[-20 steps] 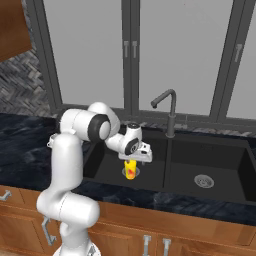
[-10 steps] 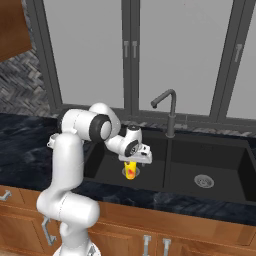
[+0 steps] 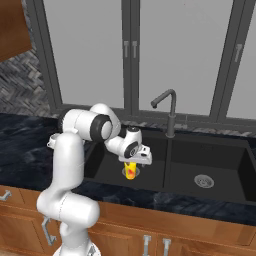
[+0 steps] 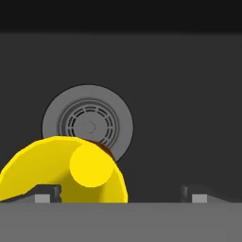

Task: Move any existing items from the left basin to the right basin for drying. Then move the mug from the counter to the left basin of the sink for washing.

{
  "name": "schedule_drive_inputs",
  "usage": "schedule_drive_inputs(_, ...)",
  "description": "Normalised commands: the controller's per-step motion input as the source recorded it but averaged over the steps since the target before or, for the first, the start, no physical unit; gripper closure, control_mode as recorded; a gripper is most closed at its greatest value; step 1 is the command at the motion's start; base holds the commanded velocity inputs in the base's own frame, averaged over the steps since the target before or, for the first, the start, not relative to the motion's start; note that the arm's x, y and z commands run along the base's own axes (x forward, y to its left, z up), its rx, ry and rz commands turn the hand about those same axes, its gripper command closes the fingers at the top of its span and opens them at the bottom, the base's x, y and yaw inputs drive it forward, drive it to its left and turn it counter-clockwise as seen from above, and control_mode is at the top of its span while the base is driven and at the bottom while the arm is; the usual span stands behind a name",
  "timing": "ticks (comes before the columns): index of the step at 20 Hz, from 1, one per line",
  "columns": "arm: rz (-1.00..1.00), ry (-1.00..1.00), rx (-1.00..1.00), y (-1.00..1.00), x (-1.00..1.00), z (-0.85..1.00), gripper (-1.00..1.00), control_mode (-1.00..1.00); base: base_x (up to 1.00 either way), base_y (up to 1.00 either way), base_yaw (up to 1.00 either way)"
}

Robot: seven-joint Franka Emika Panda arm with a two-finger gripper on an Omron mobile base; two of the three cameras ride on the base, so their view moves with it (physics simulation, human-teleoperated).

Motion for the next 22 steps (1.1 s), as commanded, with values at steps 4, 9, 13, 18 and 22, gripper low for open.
schedule_drive_inputs(4,0.0,-0.01,0.0,0.0,0.0,-0.05,-1.0,-1.0,0.0,0.0,0.0)
schedule_drive_inputs(9,0.0,0.0,0.0,0.0,0.02,-0.07,1.0,-1.0,0.0,0.0,0.0)
schedule_drive_inputs(13,0.0,0.0,0.0,0.0,0.0,-0.01,1.0,-1.0,0.0,0.0,0.0)
schedule_drive_inputs(18,0.0,0.0,0.0,0.0,0.0,-0.01,1.0,-1.0,0.0,0.0,0.0)
schedule_drive_inputs(22,0.0,0.0,0.03,0.0,-0.05,0.0,1.0,-1.0,0.0,0.0,0.0)
